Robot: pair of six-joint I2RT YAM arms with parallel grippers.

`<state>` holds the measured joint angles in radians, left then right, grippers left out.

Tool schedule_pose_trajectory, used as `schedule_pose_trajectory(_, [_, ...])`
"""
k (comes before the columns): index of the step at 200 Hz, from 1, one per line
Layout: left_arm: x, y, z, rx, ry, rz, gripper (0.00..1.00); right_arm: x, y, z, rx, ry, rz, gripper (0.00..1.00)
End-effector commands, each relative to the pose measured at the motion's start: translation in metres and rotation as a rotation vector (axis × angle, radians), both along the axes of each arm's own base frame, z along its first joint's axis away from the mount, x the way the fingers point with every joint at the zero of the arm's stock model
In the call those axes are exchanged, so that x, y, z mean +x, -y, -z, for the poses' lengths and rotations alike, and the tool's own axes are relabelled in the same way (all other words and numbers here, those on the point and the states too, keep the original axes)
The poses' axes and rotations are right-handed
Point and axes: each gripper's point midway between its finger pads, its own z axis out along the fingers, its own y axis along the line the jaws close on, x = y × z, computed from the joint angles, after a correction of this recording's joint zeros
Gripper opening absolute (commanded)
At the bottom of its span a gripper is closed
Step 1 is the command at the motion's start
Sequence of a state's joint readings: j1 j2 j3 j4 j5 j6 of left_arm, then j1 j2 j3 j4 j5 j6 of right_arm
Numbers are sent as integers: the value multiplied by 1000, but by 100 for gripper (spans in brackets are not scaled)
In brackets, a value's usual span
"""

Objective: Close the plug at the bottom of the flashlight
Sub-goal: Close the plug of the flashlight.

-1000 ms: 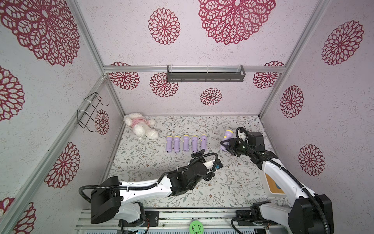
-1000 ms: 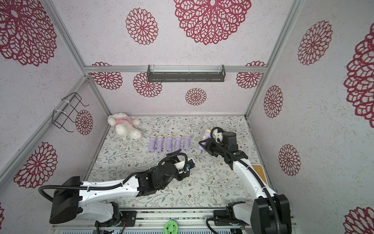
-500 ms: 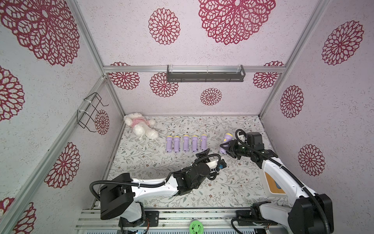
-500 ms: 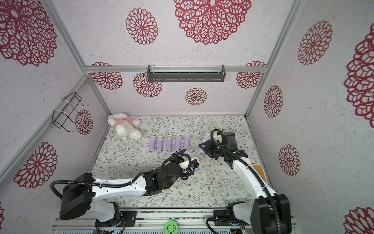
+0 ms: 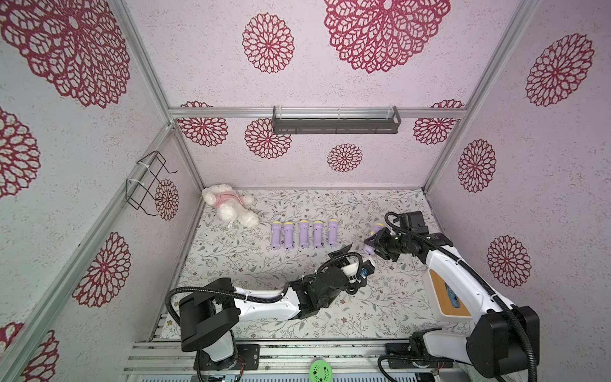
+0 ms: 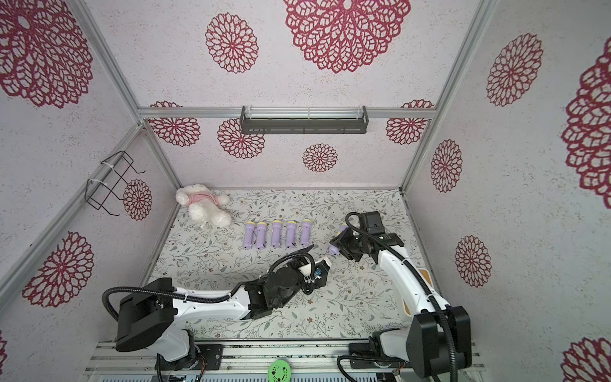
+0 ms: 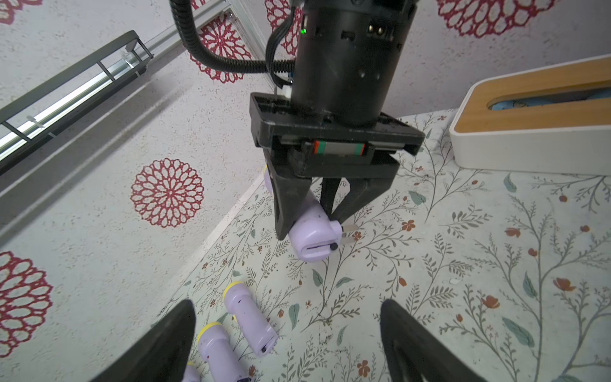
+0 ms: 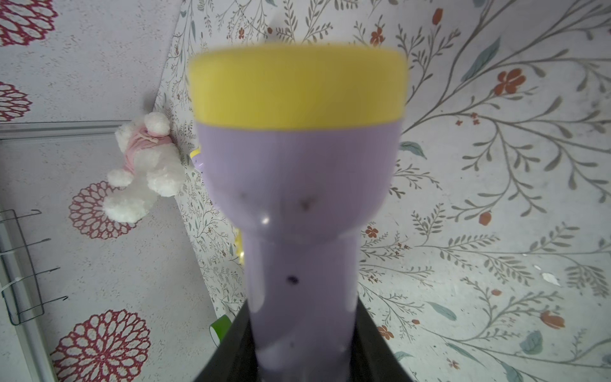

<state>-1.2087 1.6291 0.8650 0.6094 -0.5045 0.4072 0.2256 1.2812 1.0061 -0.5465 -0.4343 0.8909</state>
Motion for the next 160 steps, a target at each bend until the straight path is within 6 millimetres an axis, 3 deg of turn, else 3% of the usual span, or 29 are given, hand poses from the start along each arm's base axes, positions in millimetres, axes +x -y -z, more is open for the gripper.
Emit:
schedule_pose_trajectory(1, [-1,6,-13,-122,34,37,89,1,4,-9,-35,8,5,0])
schedule_pose_trajectory(160, [6,28,17,-250,33,121,81,2,0,-4,-13,-25,13,0])
